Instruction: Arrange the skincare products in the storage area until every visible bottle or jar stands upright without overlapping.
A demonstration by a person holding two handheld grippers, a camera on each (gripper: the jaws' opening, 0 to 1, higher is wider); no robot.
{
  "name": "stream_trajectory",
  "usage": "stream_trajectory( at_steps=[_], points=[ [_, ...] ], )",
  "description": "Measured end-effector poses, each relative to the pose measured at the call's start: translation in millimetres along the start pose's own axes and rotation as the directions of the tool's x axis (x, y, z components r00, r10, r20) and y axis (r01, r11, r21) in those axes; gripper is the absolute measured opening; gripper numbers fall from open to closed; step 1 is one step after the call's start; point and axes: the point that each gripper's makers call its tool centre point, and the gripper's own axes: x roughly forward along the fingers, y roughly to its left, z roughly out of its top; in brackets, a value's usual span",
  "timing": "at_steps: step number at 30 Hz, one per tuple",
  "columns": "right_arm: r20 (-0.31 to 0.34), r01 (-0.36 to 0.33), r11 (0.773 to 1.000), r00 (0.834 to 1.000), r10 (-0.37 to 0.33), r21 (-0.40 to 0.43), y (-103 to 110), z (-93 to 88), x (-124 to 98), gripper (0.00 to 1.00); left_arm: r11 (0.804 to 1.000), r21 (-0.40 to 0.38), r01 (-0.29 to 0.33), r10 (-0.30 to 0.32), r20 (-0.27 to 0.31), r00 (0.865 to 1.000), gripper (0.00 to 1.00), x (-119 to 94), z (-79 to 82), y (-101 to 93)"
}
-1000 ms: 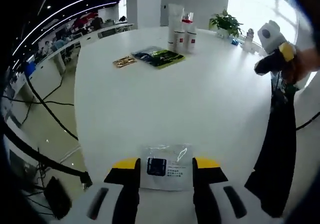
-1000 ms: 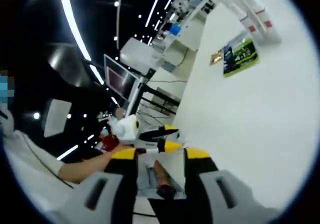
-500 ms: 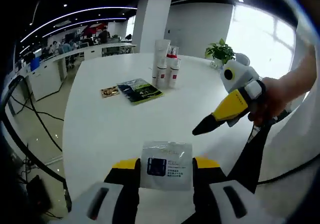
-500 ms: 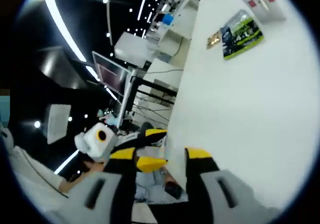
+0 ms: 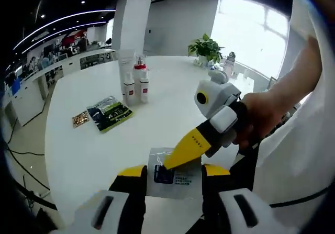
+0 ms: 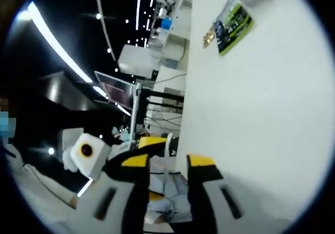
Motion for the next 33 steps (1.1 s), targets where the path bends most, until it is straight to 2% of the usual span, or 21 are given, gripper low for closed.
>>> stream_trajectory(
  at_steps=[6, 10, 15, 19, 21, 22, 24, 25, 26, 27, 29, 30, 31, 32, 33],
  points=[
    [-0.011, -0.047, 0.999, 0.999, 0.047, 0.024, 4, 1.2, -15, 0.15, 1.0, 0.03, 0.004, -0.003, -0.057, 0.998, 0.42, 10, 8.7, -13.8],
    [-0.022, -0.076, 0.995, 0.997, 0.077, 0.062, 2, -2.9, -28, 0.03, 0.997, 0.075, 0.02, -0.013, -0.097, 0.995, 0.43, 17, 14.5, -23.9],
    [-0.019, -0.126, 0.992, 0.992, 0.126, 0.022, -2, -2.0, -44, 0.01, 0.989, 0.137, 0.049, -0.027, -0.156, 0.987, 0.42, 29, 16.9, -36.2],
    [-0.061, -0.143, 0.989, 0.988, 0.14, -0.045, -9, -3.9, -58, 0.0, 0.996, 0.079, 0.045, -0.03, -0.19, 0.981, 0.45, 37, 12.1, -41.8],
    [-0.068, -0.162, 0.985, 0.985, 0.159, -0.057, -8, -2.0, -63, 0.0, 0.999, 0.021, 0.043, -0.039, -0.175, 0.984, 0.5, 38, 11.5, -44.9],
    [-0.073, -0.167, 0.982, 0.984, 0.161, -0.092, -9, -0.2, -68, 0.0, 0.999, -0.021, 0.038, -0.041, -0.163, 0.986, 0.51, 39, 11.4, -46.1],
    [-0.118, -0.196, 0.971, 0.977, 0.18, -0.138, -6, -2.8, -77, 0.0, 0.994, -0.083, 0.075, -0.086, -0.143, 0.986, 0.5, 41, 10.2, -53.4],
    [-0.142, -0.206, 0.965, 0.973, 0.184, -0.162, -5, -4.5, -82, 0.0, 0.984, -0.146, 0.099, -0.116, -0.119, 0.986, 0.5, 42, 11.3, -58.0],
    [-0.148, -0.213, 0.962, 0.971, 0.189, -0.173, -4, -4.9, -83, 0.0, 0.981, -0.167, 0.103, -0.122, -0.107, 0.987, 0.49, 43, 12.3, -58.4],
    [-0.164, -0.226, 0.953, 0.967, 0.195, -0.2, -3, -5.3, -88, 0.0, 0.961, -0.243, 0.131, -0.151, -0.066, 0.986, 0.47, 44, 15.3, -62.2],
    [-0.182, -0.249, 0.948, 0.96, 0.214, -0.2, 1, -5.5, -95, 0.0, 0.909, -0.37, 0.191, -0.207, -0.002, 0.978, 0.38, 44, 19.6, -69.3],
    [-0.185, -0.254, 0.946, 0.958, 0.218, -0.201, 1, -5.7, -96, 0.0, 0.897, -0.394, 0.201, -0.216, 0.006, 0.976, 0.32, 44, 20.2, -70.8],
    [-0.187, -0.274, 0.94, 0.953, 0.237, -0.205, 5, -4.7, -100, 0.0, 0.849, -0.471, 0.239, -0.254, 0.034, 0.967, 0.25, 43, 22.2, -77.0],
    [-0.209, -0.313, 0.928, 0.94, 0.271, -0.204, 10, -7.0, -105, 0.0, 0.825, -0.507, 0.248, -0.241, 0.08, 0.967, 0.23, 44, 26.7, -74.6],
    [-0.191, -0.317, 0.925, 0.941, 0.28, -0.209, 13, -4.6, -107, 0.0, 0.805, -0.525, 0.278, -0.259, 0.11, 0.959, 0.19, 41, 29.5, -77.2]
  ],
)
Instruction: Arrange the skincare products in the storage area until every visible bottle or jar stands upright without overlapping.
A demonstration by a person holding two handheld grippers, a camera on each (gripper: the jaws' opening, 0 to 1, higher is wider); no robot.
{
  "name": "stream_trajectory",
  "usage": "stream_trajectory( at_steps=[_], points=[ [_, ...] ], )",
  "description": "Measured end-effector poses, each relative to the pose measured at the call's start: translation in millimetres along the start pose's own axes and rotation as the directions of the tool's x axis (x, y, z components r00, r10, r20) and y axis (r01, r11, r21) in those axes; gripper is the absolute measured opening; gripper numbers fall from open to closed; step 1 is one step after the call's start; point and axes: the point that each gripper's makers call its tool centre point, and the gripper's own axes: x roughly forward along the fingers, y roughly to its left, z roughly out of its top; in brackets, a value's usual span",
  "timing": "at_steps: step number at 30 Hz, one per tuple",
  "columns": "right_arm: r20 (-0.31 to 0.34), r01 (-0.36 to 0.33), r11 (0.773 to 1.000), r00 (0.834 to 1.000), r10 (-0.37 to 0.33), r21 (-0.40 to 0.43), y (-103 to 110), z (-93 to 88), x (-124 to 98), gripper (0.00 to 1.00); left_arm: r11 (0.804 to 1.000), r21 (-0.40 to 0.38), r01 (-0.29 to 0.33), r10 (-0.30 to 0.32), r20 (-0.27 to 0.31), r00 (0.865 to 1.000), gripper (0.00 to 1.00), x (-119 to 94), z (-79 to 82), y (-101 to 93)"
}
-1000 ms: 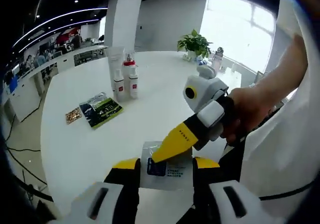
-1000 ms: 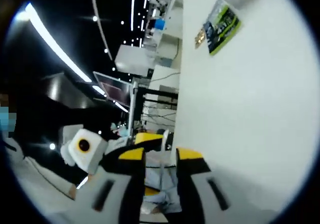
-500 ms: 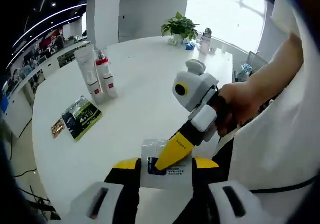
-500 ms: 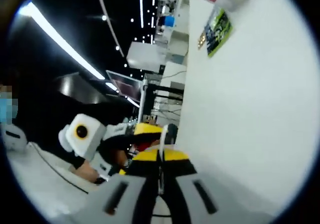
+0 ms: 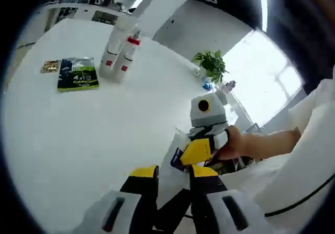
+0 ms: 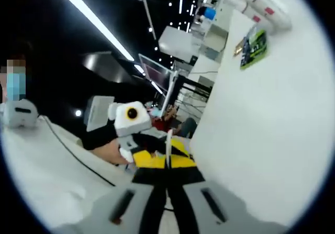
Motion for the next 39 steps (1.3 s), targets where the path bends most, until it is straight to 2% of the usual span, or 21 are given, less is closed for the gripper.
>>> stream_trajectory(
  at_steps=[2, 3, 5, 9, 11, 13, 17, 18, 20, 22, 23, 25, 26, 27, 30, 33, 34, 35, 39],
  points=[
    [0.02, -0.027, 1.0, 0.999, 0.027, 0.014, 6, 3.3, -1, 0.0, 0.998, -0.042, 0.041, -0.04, 0.027, 0.999, 0.17, -1, 1.7, -8.1],
    [0.023, -0.037, 0.999, 0.999, 0.036, 0.016, 8, 4.3, -1, 0.0, 0.998, -0.044, 0.041, -0.039, 0.046, 0.998, 0.17, 0, 2.9, -9.4],
    [0.014, -0.043, 0.999, 0.999, 0.043, 0.015, 10, 3.7, -1, 0.0, 0.997, -0.048, 0.06, -0.058, 0.046, 0.997, 0.11, -1, -0.2, -14.9],
    [0.003, -0.038, 0.999, 0.999, 0.038, 0.025, 10, 2.4, -1, 0.01, 0.997, -0.054, 0.055, -0.051, 0.069, 0.996, 0.04, -2, -0.8, -18.0],
    [0.015, -0.038, 0.999, 0.999, 0.038, 0.028, 10, 4.4, -1, 0.04, 0.993, -0.082, 0.081, -0.073, 0.101, 0.992, 0.01, -3, 3.1, -22.8],
    [0.039, -0.032, 0.999, 0.999, 0.03, 0.035, 9, 8.4, -1, 0.08, 0.992, -0.105, 0.073, -0.059, 0.129, 0.99, 0.0, -5, 5.8, -22.5],
    [0.099, -0.045, 0.996, 0.994, 0.038, 0.077, 7, 18.4, -5, 0.1, 0.985, -0.151, 0.088, -0.052, 0.226, 0.973, 0.0, -9, 16.5, -24.0],
    [0.11, -0.049, 0.995, 0.993, 0.039, 0.084, 8, 20.0, -5, 0.11, 0.977, -0.189, 0.103, -0.049, 0.274, 0.96, 0.0, -11, 21.8, -24.4],
    [0.147, -0.058, 0.992, 0.988, 0.041, 0.11, 8, 24.6, -7, 0.13, 0.971, -0.209, 0.116, -0.047, 0.309, 0.95, 0.0, -13, 25.4, -24.7],
    [0.192, -0.064, 0.987, 0.981, 0.035, 0.147, 7, 29.5, -9, 0.14, 0.962, -0.232, 0.141, -0.05, 0.36, 0.932, 0.0, -14, 28.9, -25.9],
    [0.194, -0.069, 0.987, 0.98, 0.04, 0.145, 8, 29.3, -9, 0.13, 0.959, -0.243, 0.147, -0.048, 0.371, 0.927, 0.0, -12, 27.5, -26.0],
    [0.199, -0.072, 0.989, 0.979, 0.046, 0.129, 11, 29.5, -11, 0.03, 0.96, -0.248, 0.127, -0.027, 0.37, 0.929, 0.0, -8, 23.9, -23.4],
    [0.199, -0.08, 0.99, 0.978, 0.056, 0.119, 13, 29.3, -11, 0.03, 0.961, -0.249, 0.119, -0.021, 0.364, 0.931, 0.0, -7, 22.5, -22.7],
    [0.206, -0.049, 0.992, 0.978, 0.025, 0.117, 8, 29.3, -13, 0.02, 0.961, -0.246, 0.125, -0.026, 0.371, 0.928, 0.0, -4, 22.2, -23.7],
    [0.217, -0.055, 0.993, 0.976, 0.031, 0.106, 11, 27.4, -16, 0.0, 0.958, -0.255, 0.129, -0.027, 0.37, 0.928, 0.01, -2, 21.1, -24.5],
    [0.206, -0.072, 0.991, 0.978, 0.047, 0.117, 13, 25.1, -22, 0.0, 0.964, -0.231, 0.13, -0.045, 0.34, 0.939, 0.04, 0, 18.4, -28.3],
    [0.204, -0.073, 0.991, 0.978, 0.048, 0.115, 14, 25.2, -22, 0.0, 0.966, -0.233, 0.114, -0.032, 0.327, 0.944, 0.06, 1, 18.0, -27.5],
    [0.198, -0.074, 0.991, 0.979, 0.051, 0.111, 16, 25.4, -23, 0.0, 0.97, -0.221, 0.103, -0.029, 0.314, 0.949, 0.07, 2, 18.5, -26.2],
    [0.132, -0.072, 0.993, 0.989, 0.059, 0.097, 18, 19.3, -26, 0.0, 0.969, -0.216, 0.118, -0.045, 0.314, 0.948, 0.08, 2, 27.4, -26.6]
  ],
)
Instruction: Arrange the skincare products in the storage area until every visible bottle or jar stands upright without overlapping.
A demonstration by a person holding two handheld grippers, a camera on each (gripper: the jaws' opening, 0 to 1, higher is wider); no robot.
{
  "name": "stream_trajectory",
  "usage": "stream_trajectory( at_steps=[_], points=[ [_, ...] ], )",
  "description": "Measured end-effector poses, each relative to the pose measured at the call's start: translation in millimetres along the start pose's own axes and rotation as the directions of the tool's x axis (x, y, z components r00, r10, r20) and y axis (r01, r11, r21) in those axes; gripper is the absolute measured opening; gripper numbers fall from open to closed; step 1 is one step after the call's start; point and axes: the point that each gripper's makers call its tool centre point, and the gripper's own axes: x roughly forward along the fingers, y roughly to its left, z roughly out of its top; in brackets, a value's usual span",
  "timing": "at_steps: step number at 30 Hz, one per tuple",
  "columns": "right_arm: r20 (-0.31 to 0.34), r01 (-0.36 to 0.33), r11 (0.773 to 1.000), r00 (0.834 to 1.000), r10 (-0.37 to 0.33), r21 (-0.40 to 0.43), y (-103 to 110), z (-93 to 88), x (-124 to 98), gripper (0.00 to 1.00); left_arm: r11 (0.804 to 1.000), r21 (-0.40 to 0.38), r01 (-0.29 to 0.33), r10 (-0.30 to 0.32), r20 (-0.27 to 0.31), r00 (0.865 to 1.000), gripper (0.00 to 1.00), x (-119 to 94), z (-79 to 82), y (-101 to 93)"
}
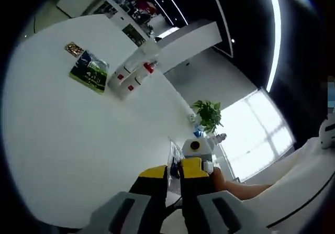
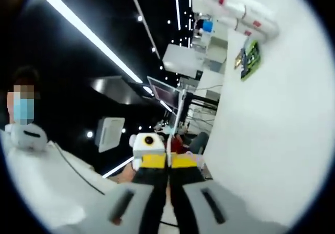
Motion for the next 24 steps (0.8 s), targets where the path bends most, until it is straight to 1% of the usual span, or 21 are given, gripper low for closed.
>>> stream_trajectory(
  at_steps=[2, 4, 5, 8, 10, 12, 13, 14, 15, 16, 17, 18, 19, 20, 22, 24],
  points=[
    [-0.019, 0.008, 1.0, 1.0, -0.009, -0.018, 1, -2.3, 0, 0.0, 1.0, -0.016, 0.02, -0.02, 0.019, 1.0, 0.08, 2, 6.0, -4.1],
    [-0.03, -0.007, 1.0, 1.0, 0.007, -0.019, 4, -3.9, 0, 0.0, 1.0, -0.021, 0.016, -0.016, 0.012, 1.0, 0.05, 6, 7.6, -5.5],
    [-0.04, -0.008, 1.0, 0.999, 0.007, -0.014, 3, -5.6, 0, 0.0, 1.0, -0.008, 0.014, -0.014, -0.001, 1.0, 0.04, 7, 6.4, -6.5],
    [-0.031, 0.002, 1.0, 1.0, -0.002, -0.006, 0, -4.2, -1, 0.01, 1.0, -0.006, 0.01, -0.01, -0.002, 1.0, 0.01, 8, 7.1, -6.5],
    [0.012, 0.016, 1.0, 1.0, -0.016, 0.008, -3, 2.2, -1, 0.04, 1.0, -0.019, 0.018, -0.017, 0.022, 1.0, 0.0, 8, 11.6, -6.9],
    [0.028, 0.012, 1.0, 1.0, -0.012, 0.018, -4, 4.2, -3, 0.05, 0.999, -0.051, 0.015, -0.012, 0.061, 0.998, 0.0, 9, 19.9, -4.6],
    [0.03, 0.015, 1.0, 0.999, -0.015, 0.017, -5, 4.3, -3, 0.05, 0.998, -0.056, 0.012, -0.008, 0.067, 0.998, 0.0, 10, 21.6, -3.4],
    [0.042, 0.028, 1.0, 0.999, -0.028, 0.008, -8, 5.7, -5, 0.06, 0.997, -0.071, 0.021, -0.015, 0.086, 0.996, 0.0, 10, 25.9, -3.0],
    [0.051, 0.035, 0.999, 0.998, -0.035, 0.005, -10, 7.1, -5, 0.06, 0.997, -0.075, 0.026, -0.019, 0.089, 0.996, 0.0, 10, 27.0, -3.1],
    [0.069, 0.045, 0.999, 0.997, -0.046, 0.004, -13, 10.2, -7, 0.06, 0.996, -0.082, 0.031, -0.023, 0.098, 0.995, 0.0, 10, 29.4, -2.8],
    [0.102, 0.052, 0.998, 0.993, -0.054, 0.017, -14, 16.1, -7, 0.05, 0.996, -0.085, 0.035, -0.026, 0.105, 0.994, 0.0, 10, 31.7, -2.3],
    [0.109, 0.051, 0.998, 0.993, -0.054, 0.033, -15, 17.8, -7, 0.03, 0.996, -0.082, 0.031, -0.021, 0.122, 0.992, 0.0, 11, 34.6, -2.0],
    [0.11, 0.046, 0.998, 0.993, -0.05, 0.035, -14, 18.2, -7, 0.01, 0.996, -0.081, 0.03, -0.02, 0.123, 0.992, 0.0, 11, 34.8, -1.7],
    [0.113, 0.025, 0.999, 0.993, -0.029, 0.036, -11, 20.3, -6, 0.0, 0.995, -0.095, 0.034, -0.022, 0.131, 0.991, 0.0, 12, 36.0, -0.2],
    [0.117, 0.034, 0.999, 0.992, -0.037, 0.024, -12, 22.1, -6, 0.0, 0.99, -0.13, 0.059, -0.041, 0.136, 0.99, 0.01, 11, 37.0, 1.0],
    [0.112, 0.033, 0.999, 0.993, -0.036, 0.027, -11, 21.3, -5, 0.0, 0.991, -0.125, 0.043, -0.03, 0.105, 0.994, 0.03, 9, 32.1, 5.1]
  ],
)
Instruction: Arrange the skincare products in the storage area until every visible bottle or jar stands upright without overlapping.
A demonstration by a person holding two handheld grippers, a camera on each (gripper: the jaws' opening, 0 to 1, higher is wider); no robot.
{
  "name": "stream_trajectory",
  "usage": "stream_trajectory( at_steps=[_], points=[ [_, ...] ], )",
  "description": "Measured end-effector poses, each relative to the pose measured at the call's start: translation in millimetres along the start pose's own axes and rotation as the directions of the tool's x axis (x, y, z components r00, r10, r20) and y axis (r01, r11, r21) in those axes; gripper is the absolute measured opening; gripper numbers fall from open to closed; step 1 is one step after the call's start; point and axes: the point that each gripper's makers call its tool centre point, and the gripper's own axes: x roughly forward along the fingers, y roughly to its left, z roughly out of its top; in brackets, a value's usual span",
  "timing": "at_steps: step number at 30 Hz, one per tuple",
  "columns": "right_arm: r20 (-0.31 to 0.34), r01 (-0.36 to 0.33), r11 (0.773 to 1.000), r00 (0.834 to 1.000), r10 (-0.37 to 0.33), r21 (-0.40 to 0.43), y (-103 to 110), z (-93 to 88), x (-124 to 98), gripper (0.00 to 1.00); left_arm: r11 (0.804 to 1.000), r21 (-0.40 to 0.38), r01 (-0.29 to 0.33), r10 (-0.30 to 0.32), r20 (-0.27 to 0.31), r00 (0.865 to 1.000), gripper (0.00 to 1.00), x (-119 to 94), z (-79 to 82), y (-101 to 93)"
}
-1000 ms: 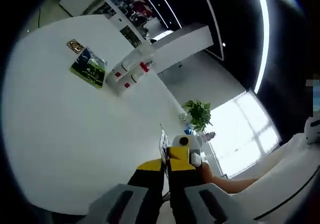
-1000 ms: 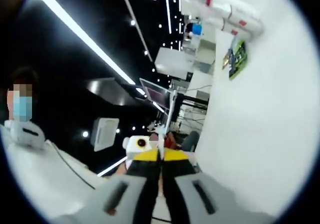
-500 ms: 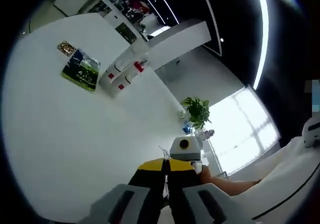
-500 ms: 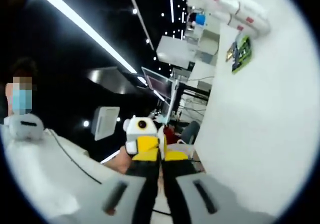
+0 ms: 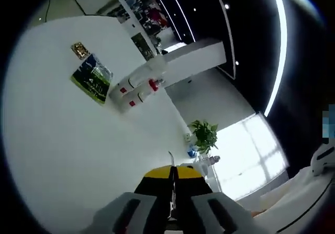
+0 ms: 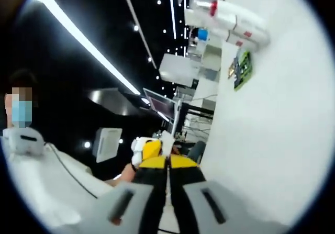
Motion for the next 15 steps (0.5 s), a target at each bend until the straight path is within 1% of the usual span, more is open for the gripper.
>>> stream_trajectory(
  at_steps=[2, 3, 6, 7, 9, 10, 11, 12, 15],
  points=[
    [-0.009, 0.009, 1.0, 1.0, -0.009, -0.003, -2, -1.8, 1, 0.0, 1.0, 0.007, -0.016, 0.017, -0.041, 0.999, 0.06, -4, -7.1, 3.7],
    [-0.016, 0.009, 1.0, 1.0, -0.009, 0.001, -4, -3.3, 2, 0.0, 1.0, 0.014, -0.009, 0.01, -0.058, 0.998, 0.06, -6, -10.6, 3.7],
    [-0.024, 0.015, 1.0, 1.0, -0.015, 0.003, -6, -4.9, 4, 0.0, 1.0, 0.021, -0.017, 0.018, -0.056, 0.998, 0.05, -15, -15.7, 6.5],
    [-0.029, 0.013, 1.0, 0.999, -0.013, 0.006, -7, -5.3, 6, 0.0, 1.0, 0.022, -0.022, 0.023, -0.045, 0.999, 0.05, -19, -16.4, 8.9],
    [-0.04, 0.011, 1.0, 0.999, -0.011, 0.012, -8, -7.2, 10, 0.0, 1.0, 0.0, -0.026, 0.026, -0.024, 0.999, 0.03, -26, -16.8, 12.3],
    [-0.046, 0.009, 1.0, 0.999, -0.008, 0.014, -7, -8.6, 12, 0.0, 1.0, -0.012, -0.023, 0.023, -0.014, 1.0, 0.02, -29, -16.7, 12.0],
    [-0.061, 0.007, 1.0, 0.998, -0.006, 0.017, -6, -12.1, 15, 0.0, 1.0, -0.006, -0.012, 0.012, -0.005, 1.0, 0.01, -33, -16.6, 10.0],
    [-0.065, 0.005, 1.0, 0.998, -0.004, 0.016, -5, -13.5, 18, 0.0, 1.0, 0.005, -0.023, 0.023, 0.006, 1.0, 0.01, -36, -16.3, 11.0],
    [-0.083, -0.002, 1.0, 0.997, 0.003, 0.006, -4, -18.4, 26, 0.0, 0.999, -0.023, -0.029, 0.029, 0.033, 0.999, 0.0, -45, -13.6, 15.2]
  ],
)
